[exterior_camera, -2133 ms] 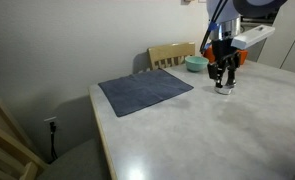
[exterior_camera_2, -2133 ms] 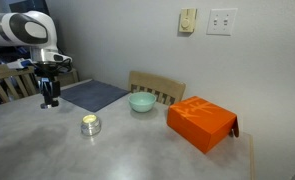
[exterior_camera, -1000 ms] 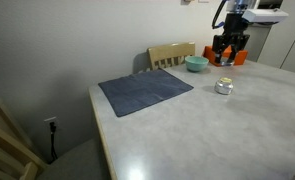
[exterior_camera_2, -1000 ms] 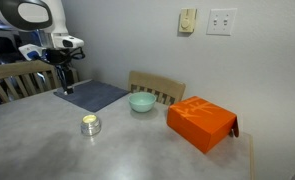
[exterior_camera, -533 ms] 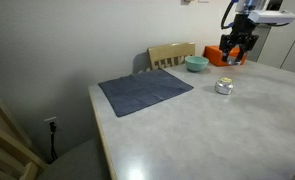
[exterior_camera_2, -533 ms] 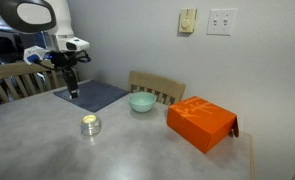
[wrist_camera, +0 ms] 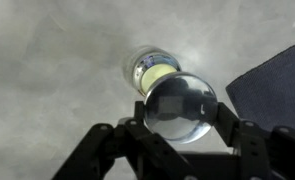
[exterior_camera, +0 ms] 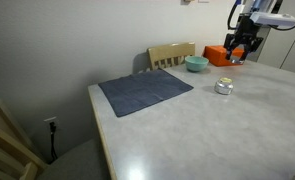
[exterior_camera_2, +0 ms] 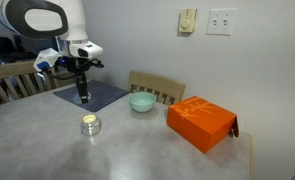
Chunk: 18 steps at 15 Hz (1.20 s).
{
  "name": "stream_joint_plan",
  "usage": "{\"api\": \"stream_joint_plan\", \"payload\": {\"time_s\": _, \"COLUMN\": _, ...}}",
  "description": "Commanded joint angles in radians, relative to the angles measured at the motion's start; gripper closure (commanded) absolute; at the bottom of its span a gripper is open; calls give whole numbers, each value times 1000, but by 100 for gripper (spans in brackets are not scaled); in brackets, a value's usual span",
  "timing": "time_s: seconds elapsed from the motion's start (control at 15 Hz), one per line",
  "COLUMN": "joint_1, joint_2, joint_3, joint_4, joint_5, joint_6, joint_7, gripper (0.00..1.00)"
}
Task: Pick up the lid and put it on the silver bowl
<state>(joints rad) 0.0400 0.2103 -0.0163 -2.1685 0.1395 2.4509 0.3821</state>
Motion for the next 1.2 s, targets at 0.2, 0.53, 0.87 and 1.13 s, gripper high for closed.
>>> {"api": "stream_joint_plan", "payload": {"time_s": 0.2, "joint_1": -12, "joint_2": 110, "joint_3": 9, "joint_4": 48, "joint_5": 70, "joint_6": 13, "joint_7": -29, "gripper": 56}}
{"api": "stream_joint_plan", "payload": {"time_s": 0.53, "joint_1": -14, "joint_2": 159, "joint_3": 4, "joint_4": 74, "joint_5": 75, "joint_6": 8, "joint_7": -27, "gripper": 56}}
{"api": "stream_joint_plan", "payload": {"time_s": 0.87, "joint_1": -19, "joint_2": 192, "joint_3": -1, "joint_4": 102, "joint_5": 75, "joint_6": 7, "joint_7": -29, "gripper": 56}}
{"api": "stream_joint_plan", "payload": {"time_s": 1.13, "joint_1": -24, "joint_2": 217, "joint_3": -3, "joint_4": 129, "joint_5": 75, "joint_6": 7, "joint_7": -29, "gripper": 56}}
